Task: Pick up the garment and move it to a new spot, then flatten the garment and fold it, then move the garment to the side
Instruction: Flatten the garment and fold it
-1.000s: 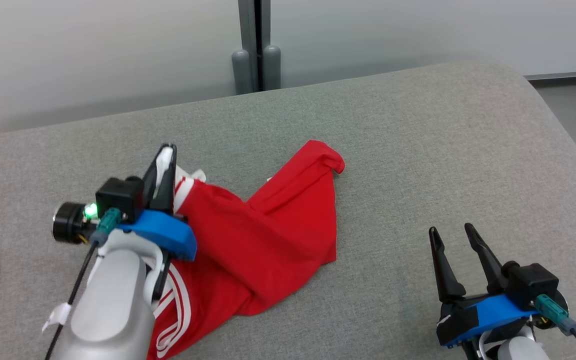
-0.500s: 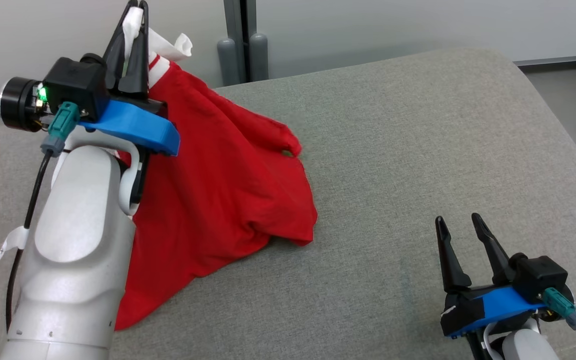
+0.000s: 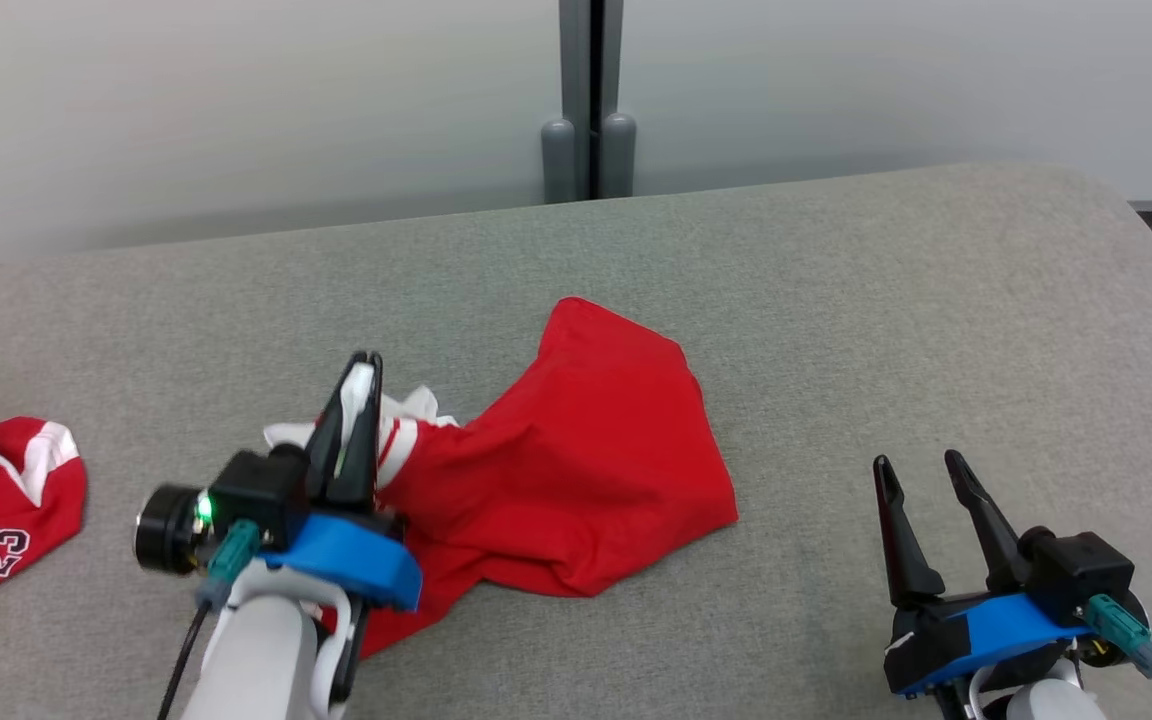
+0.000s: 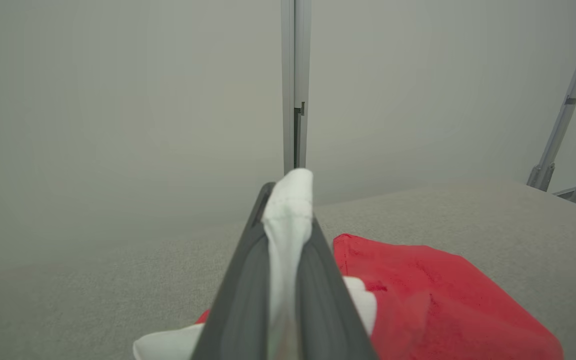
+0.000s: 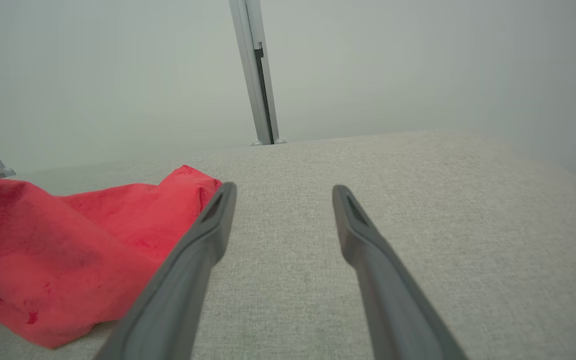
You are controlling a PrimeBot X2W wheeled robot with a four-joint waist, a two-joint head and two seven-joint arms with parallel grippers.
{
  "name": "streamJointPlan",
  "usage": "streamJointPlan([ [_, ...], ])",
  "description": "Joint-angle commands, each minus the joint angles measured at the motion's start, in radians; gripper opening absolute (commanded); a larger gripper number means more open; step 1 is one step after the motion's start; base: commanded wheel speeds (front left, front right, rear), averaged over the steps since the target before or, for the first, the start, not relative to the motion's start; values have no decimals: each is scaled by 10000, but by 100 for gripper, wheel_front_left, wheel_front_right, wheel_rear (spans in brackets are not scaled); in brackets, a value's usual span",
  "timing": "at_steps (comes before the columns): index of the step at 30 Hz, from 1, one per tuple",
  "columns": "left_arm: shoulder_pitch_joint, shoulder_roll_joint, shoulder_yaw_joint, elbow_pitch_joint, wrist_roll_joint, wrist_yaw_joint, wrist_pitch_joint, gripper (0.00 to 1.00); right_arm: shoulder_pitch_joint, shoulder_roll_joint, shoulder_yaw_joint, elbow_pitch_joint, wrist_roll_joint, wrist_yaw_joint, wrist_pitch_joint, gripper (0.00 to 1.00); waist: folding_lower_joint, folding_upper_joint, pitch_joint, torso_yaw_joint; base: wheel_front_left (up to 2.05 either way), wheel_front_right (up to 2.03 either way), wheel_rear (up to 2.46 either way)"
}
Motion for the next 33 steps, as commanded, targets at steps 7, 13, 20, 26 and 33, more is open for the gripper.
streamJointPlan([
  [7,2170,-256,-192,-566,-434,108,-3,0,195,-12,-82,99,-39,1,-34,100,1,0,-184,616,0,0,0],
  [13,3336,-363,-372,-552,-948,306,-3,0,272,-12,-60,209,-50,1,-34,100,1,0,-324,826,0,0,0],
  [20,4027,-386,-1126,236,-1451,309,-3,0,381,-13,-18,325,1,1,-34,100,1,0,-450,888,0,0,0],
  [26,3741,-382,-1218,-64,-1718,539,-3,100,444,-13,-20,389,9,1,-34,100,1,0,-561,901,0,0,0],
  [33,3889,-384,-226,-1580,-1305,799,-3,100,517,-13,-48,429,-9,1,-34,100,1,0,-717,811,0,0,0],
])
